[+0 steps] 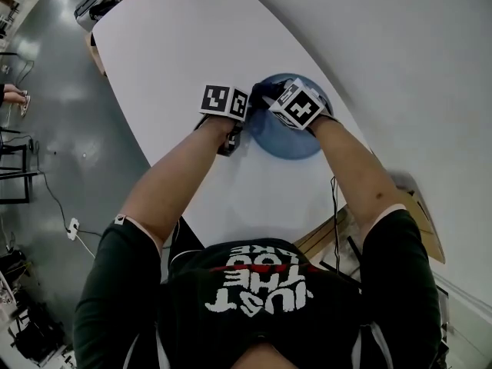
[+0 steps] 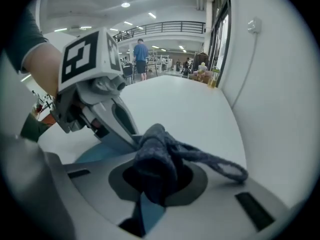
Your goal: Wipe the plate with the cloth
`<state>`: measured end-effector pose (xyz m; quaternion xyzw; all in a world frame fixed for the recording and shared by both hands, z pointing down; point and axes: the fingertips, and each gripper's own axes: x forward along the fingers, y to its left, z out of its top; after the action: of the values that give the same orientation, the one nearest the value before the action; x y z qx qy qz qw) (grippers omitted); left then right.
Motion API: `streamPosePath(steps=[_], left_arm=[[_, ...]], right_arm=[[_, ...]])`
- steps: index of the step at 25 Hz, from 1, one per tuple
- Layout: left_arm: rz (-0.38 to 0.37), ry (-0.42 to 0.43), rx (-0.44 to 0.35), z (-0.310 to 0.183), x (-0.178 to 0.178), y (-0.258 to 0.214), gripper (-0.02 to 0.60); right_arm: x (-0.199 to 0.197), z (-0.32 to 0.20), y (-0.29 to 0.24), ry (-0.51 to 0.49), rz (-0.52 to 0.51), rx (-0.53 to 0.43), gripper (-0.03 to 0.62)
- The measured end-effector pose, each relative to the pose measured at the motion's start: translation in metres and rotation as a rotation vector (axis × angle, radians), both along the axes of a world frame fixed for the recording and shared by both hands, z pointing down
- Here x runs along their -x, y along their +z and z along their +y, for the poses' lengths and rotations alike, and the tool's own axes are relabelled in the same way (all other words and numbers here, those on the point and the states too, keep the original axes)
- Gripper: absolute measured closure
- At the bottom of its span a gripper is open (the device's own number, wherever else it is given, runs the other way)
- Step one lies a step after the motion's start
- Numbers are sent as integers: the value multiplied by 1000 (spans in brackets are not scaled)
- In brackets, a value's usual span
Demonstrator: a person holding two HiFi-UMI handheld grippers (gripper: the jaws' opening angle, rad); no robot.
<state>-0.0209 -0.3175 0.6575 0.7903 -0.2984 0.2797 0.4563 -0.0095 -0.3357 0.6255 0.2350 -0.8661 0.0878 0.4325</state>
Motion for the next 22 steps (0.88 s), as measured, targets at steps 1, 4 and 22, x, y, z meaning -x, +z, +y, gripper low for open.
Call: streamPosePath(steps=[1, 4, 22], left_arm=[[-4, 6, -5, 0, -1, 0, 551], [-7, 19, -13, 0, -3, -1, 549], [56, -153, 34, -12, 9, -5, 563]], right_arm=[[-2, -4, 1, 3, 12, -9, 540], [-12, -11, 3, 34, 43, -26, 540], [-134, 24, 8, -83, 484, -9, 545]])
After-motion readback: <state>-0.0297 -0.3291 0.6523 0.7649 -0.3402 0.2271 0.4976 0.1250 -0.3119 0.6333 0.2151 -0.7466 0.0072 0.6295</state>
